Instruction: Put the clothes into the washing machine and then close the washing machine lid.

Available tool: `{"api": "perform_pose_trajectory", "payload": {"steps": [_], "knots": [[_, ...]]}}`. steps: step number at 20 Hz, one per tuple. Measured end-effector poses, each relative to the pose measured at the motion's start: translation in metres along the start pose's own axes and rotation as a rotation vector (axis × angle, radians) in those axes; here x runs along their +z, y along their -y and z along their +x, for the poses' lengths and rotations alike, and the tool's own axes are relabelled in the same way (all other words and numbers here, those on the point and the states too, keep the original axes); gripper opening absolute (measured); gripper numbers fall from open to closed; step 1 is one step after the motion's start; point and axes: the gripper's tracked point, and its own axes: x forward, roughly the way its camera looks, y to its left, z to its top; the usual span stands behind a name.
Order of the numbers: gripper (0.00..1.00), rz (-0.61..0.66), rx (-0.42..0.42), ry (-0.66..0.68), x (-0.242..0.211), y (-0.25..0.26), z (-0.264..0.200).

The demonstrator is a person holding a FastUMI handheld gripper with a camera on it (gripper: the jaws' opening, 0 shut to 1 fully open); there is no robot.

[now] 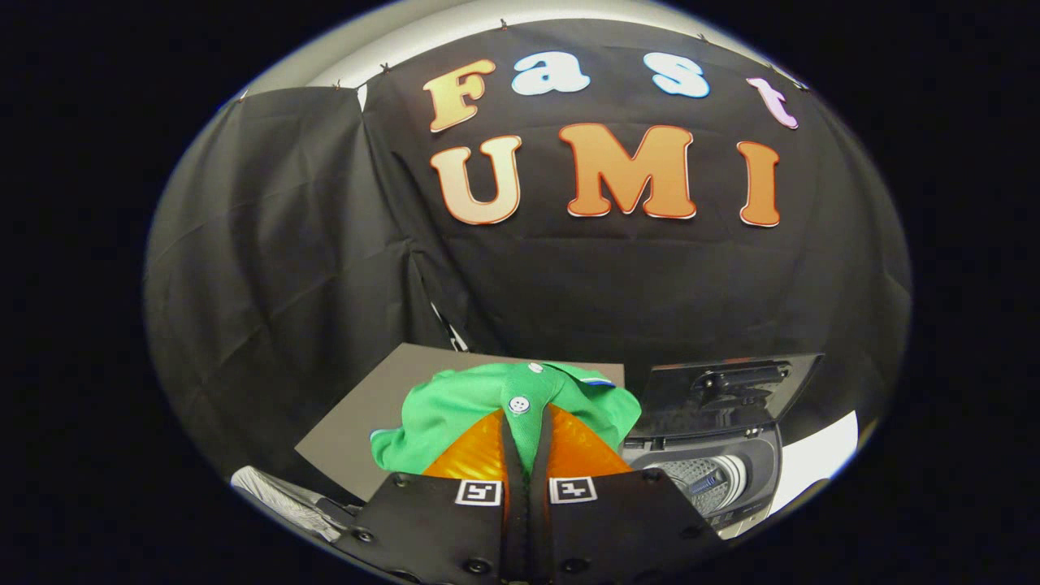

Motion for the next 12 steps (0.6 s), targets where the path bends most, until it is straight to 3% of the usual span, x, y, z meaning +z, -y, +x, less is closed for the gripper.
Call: {"api": "perform_pose_trajectory", "payload": {"steps": [12], "knots": [[0.08, 0.076, -0.204, 0.124, 0.039, 0.120, -0.061]]}}
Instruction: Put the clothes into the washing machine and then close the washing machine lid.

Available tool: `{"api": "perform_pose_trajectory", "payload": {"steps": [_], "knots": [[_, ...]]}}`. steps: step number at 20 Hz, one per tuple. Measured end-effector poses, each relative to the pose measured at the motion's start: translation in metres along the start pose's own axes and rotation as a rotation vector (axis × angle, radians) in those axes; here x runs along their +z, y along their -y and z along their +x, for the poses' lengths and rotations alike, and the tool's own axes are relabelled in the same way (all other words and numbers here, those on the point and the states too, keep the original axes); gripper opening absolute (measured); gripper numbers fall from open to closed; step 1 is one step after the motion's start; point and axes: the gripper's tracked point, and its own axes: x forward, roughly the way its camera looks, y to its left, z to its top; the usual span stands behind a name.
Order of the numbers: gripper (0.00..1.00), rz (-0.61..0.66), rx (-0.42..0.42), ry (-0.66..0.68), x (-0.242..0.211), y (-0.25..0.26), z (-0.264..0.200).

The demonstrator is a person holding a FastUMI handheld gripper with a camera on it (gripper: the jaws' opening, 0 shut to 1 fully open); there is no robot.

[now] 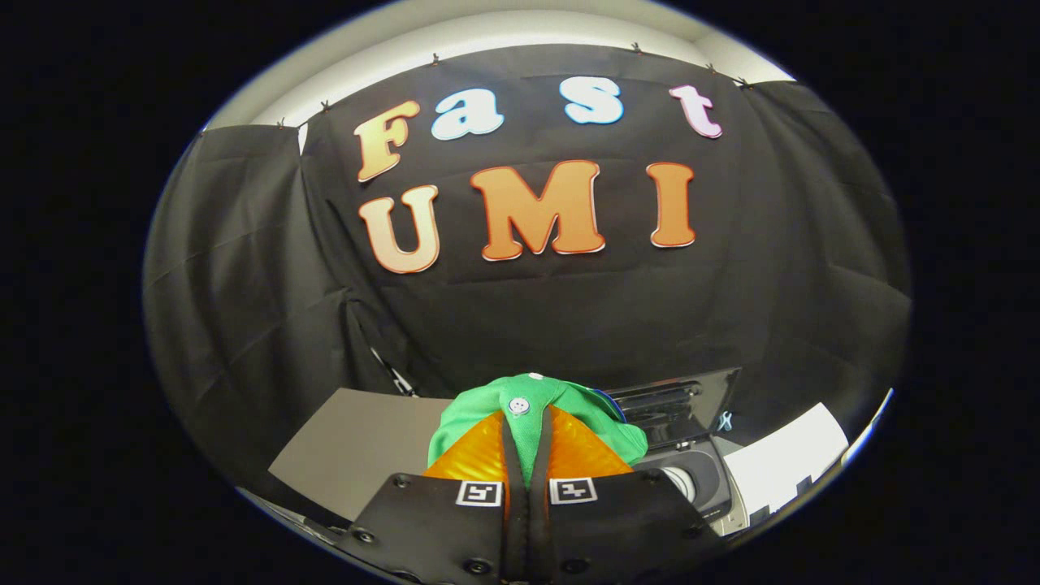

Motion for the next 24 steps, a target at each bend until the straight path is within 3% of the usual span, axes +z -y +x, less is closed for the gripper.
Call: {"api": "perform_pose_trajectory", "payload": {"steps": [12, 24], "knots": [[0.08, 0.068, -0.102, -0.020, -0.009, 0.118, 0.012], [0.08, 0.073, -0.077, -0.169, -0.078, 0.198, 0.068]]}}
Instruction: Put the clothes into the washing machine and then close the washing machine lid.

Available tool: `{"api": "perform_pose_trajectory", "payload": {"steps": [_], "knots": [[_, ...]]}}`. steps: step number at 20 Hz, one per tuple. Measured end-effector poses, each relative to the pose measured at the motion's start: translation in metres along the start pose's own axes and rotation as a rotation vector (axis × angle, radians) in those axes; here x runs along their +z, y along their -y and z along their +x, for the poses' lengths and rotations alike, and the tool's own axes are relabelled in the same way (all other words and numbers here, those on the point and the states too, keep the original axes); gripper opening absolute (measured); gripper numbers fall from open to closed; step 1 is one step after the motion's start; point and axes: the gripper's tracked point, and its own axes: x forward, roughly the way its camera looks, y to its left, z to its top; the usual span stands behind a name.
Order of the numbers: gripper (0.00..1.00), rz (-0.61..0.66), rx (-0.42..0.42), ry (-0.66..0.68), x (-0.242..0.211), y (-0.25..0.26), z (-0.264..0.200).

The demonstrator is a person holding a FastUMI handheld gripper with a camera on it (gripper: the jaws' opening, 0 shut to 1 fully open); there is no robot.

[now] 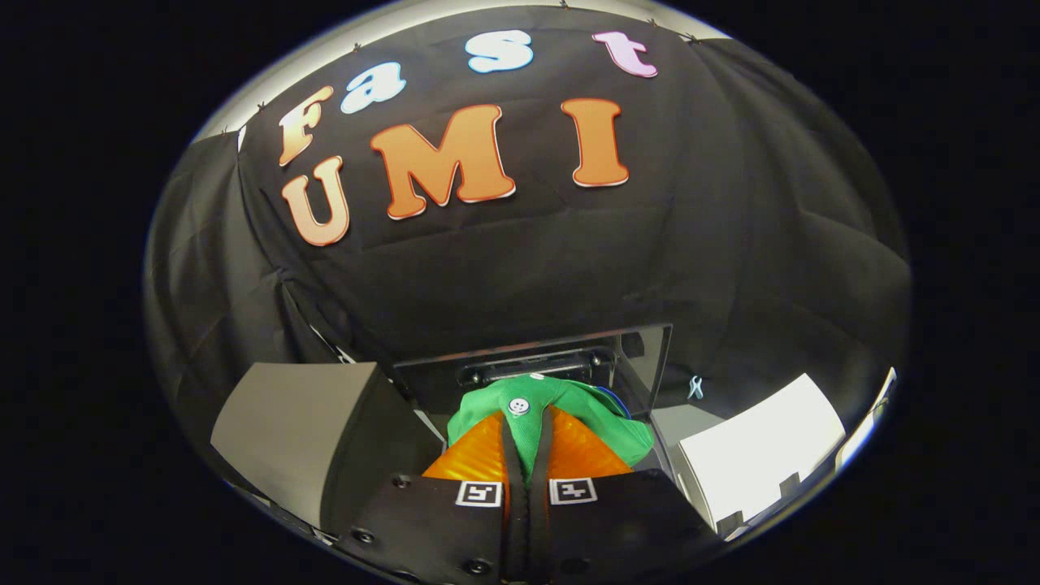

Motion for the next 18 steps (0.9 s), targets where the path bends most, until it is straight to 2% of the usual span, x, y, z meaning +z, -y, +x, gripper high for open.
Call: {"api": "perform_pose_trajectory", "payload": {"steps": [12, 18], "knots": [[0.08, -0.026, 0.041, -0.179, -0.101, 0.034, 0.063], [0.08, -0.043, 0.027, -0.258, -0.152, 0.042, 0.092]]}}
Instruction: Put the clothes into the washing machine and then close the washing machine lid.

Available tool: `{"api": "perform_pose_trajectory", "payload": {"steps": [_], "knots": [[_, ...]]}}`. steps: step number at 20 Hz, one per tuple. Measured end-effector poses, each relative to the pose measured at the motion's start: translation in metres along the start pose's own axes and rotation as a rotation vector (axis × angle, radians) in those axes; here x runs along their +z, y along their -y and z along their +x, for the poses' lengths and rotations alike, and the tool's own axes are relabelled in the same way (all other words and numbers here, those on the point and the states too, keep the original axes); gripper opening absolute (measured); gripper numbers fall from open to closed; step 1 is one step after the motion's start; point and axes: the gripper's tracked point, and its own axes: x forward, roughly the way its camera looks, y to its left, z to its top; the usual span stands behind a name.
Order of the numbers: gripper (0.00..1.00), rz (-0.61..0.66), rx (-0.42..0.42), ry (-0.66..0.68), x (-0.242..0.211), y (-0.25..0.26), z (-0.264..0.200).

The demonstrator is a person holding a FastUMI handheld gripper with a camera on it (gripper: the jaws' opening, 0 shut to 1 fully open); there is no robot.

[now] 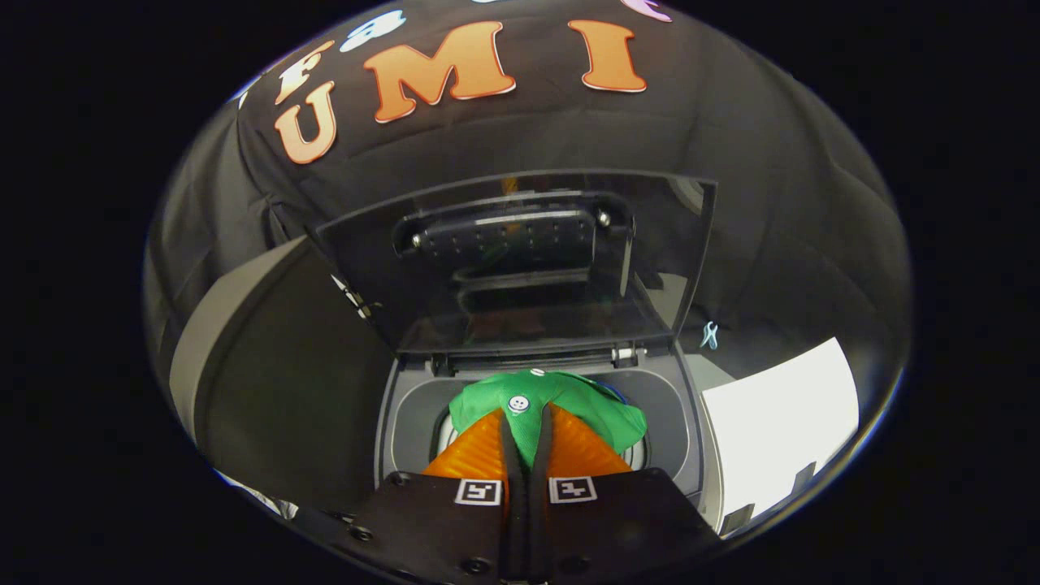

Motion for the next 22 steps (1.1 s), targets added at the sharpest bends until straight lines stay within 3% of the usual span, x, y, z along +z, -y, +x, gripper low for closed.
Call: {"api": "perform_pose_trajectory", "payload": {"steps": [7, 22], "knots": [[0.08, -0.002, -0.053, -0.105, -0.053, 0.017, 0.043], [0.08, 0.011, -0.093, -0.240, -0.106, 0.028, 0.097]]}}
